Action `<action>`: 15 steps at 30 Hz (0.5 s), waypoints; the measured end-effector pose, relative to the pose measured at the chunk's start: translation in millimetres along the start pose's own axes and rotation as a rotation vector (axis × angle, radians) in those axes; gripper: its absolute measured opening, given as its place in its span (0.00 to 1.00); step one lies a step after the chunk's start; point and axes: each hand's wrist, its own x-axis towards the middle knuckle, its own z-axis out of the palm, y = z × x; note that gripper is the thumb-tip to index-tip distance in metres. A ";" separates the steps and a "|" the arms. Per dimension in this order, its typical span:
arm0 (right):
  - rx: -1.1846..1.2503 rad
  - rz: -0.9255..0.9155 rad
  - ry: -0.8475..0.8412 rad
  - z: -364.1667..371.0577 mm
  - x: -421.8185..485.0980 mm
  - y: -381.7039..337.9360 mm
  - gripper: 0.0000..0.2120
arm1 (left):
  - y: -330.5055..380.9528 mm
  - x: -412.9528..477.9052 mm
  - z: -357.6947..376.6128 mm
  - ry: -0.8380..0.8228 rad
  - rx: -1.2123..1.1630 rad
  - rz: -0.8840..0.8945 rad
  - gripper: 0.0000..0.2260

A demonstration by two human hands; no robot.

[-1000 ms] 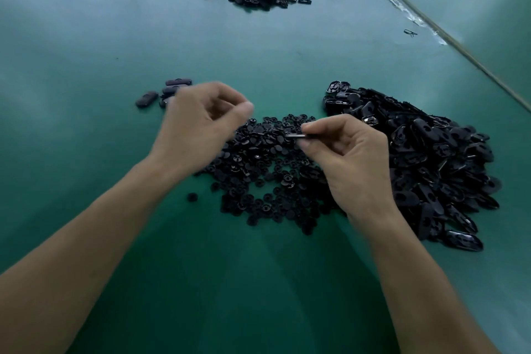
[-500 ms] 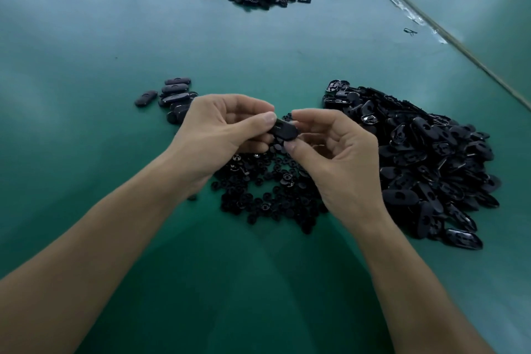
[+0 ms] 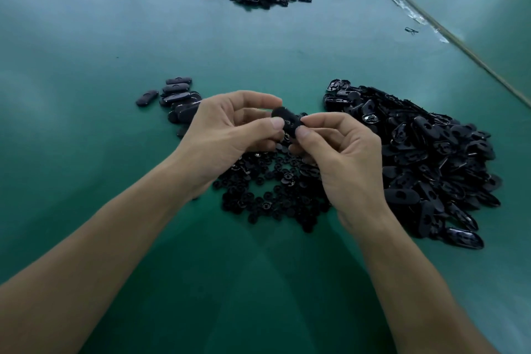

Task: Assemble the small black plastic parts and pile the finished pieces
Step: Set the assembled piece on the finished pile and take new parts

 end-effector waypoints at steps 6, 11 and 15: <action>-0.121 -0.001 -0.076 4.5 -2.8 2.8 0.05 | -5.5 -0.4 2.9 0.031 0.145 0.088 0.07; -0.779 -0.172 -0.095 0.0 -6.4 7.3 0.05 | -8.2 2.5 1.7 0.095 0.099 0.095 0.08; -1.082 -0.154 -0.191 -1.4 -8.4 7.1 0.11 | -13.6 4.2 -2.4 0.108 0.156 0.116 0.16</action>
